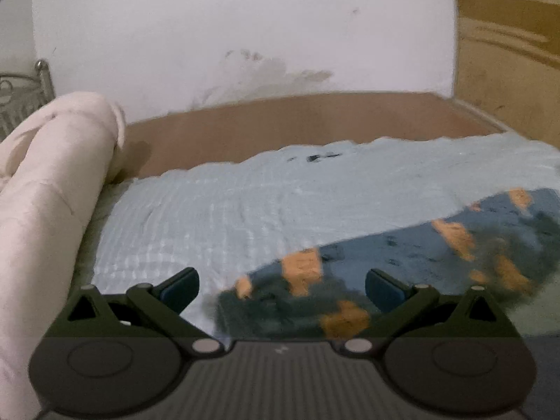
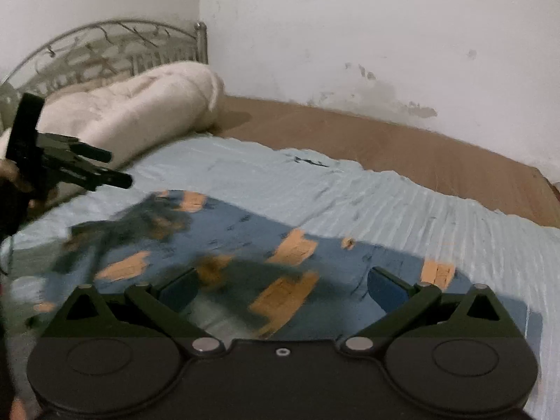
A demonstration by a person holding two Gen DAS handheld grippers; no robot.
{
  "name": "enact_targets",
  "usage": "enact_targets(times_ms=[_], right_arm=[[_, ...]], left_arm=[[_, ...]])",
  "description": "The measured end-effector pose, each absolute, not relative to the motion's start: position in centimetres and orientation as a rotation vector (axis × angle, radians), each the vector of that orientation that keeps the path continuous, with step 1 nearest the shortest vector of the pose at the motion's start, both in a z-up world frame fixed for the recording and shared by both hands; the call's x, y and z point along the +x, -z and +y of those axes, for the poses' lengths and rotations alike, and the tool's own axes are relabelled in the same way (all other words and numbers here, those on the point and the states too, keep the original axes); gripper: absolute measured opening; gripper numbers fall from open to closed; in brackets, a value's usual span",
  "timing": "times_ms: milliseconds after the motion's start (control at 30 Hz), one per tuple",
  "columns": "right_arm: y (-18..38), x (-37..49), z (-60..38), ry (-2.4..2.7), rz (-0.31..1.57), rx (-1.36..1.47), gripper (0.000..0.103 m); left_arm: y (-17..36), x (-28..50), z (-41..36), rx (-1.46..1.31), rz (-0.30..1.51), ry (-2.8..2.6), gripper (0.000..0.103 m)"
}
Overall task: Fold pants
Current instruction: 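Grasp the pants waistband with the left gripper while the right gripper grasps the waistband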
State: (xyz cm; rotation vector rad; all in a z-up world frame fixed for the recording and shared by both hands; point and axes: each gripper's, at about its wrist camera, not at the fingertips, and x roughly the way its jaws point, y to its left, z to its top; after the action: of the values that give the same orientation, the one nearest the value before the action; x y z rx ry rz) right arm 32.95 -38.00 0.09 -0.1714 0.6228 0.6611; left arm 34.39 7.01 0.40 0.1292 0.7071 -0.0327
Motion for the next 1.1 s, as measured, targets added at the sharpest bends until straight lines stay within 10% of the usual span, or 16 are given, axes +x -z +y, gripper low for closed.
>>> enact_targets(times_ms=[333, 533, 833, 900, 1100], right_arm=[[4.4, 47.7, -33.1, -0.807, 0.784, -0.286, 0.065], [5.5, 50.7, -31.4, -0.869, 0.82, -0.348, 0.059], [7.6, 50.9, -30.7, -0.869, 0.961, -0.462, 0.02], [7.7, 50.5, -30.5, -0.844, 0.953, -0.459, 0.002], [4.9, 49.7, -30.0, -0.766, 0.818, -0.451, 0.0]], left_arm=[[5.0, 41.9, 7.5, 0.249, 0.807, 0.208, 0.098], [6.1, 44.3, 8.4, 0.234, 0.869, 0.341, 0.076], [7.4, 45.4, 7.9, 0.216, 0.98, 0.437, 0.002], [7.1, 44.6, 7.4, 0.256, 0.936, 0.423, 0.001], [3.7, 43.8, 7.8, 0.263, 0.774, 0.327, 0.0]])
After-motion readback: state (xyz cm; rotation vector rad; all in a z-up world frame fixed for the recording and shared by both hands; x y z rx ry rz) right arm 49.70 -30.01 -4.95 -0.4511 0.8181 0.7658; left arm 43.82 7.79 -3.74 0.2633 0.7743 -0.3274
